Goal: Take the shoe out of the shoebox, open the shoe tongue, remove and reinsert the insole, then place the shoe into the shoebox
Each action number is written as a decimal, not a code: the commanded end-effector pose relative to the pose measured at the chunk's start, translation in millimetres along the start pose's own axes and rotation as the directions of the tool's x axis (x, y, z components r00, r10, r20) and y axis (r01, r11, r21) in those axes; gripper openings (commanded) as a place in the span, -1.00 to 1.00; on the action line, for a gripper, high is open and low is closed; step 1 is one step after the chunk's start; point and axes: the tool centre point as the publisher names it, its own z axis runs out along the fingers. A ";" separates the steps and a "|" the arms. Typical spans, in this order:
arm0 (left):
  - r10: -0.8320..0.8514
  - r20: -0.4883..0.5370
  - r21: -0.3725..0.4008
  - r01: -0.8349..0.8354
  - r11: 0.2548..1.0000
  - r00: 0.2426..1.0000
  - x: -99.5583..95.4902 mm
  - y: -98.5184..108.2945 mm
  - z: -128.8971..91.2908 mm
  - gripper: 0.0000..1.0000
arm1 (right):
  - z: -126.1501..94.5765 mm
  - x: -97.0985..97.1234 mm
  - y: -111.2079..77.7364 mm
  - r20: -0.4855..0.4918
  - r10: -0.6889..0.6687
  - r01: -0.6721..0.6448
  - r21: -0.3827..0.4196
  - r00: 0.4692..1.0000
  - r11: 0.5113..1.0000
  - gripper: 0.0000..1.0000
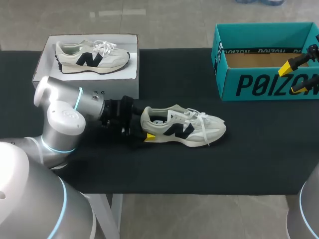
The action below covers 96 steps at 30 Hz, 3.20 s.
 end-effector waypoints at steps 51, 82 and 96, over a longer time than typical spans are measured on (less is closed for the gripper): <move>0.007 -0.023 0.001 -0.006 1.000 1.000 3.1 -1.1 -4.5 -1.00 | 134.2 70.8 120.6 0.492 0.511 -0.546 -0.084 0.704 0.833 1.00; 0.007 -0.023 0.001 -0.006 1.000 1.000 3.1 -1.1 -4.5 -1.00 | 172.4 74.1 127.5 0.609 0.358 -0.425 -0.038 0.708 0.904 1.00; 0.007 -0.023 0.001 -0.006 1.000 1.000 3.1 -1.1 -4.5 -1.00 | 219.5 95.6 119.4 0.665 0.272 -0.307 -0.066 0.695 0.949 1.00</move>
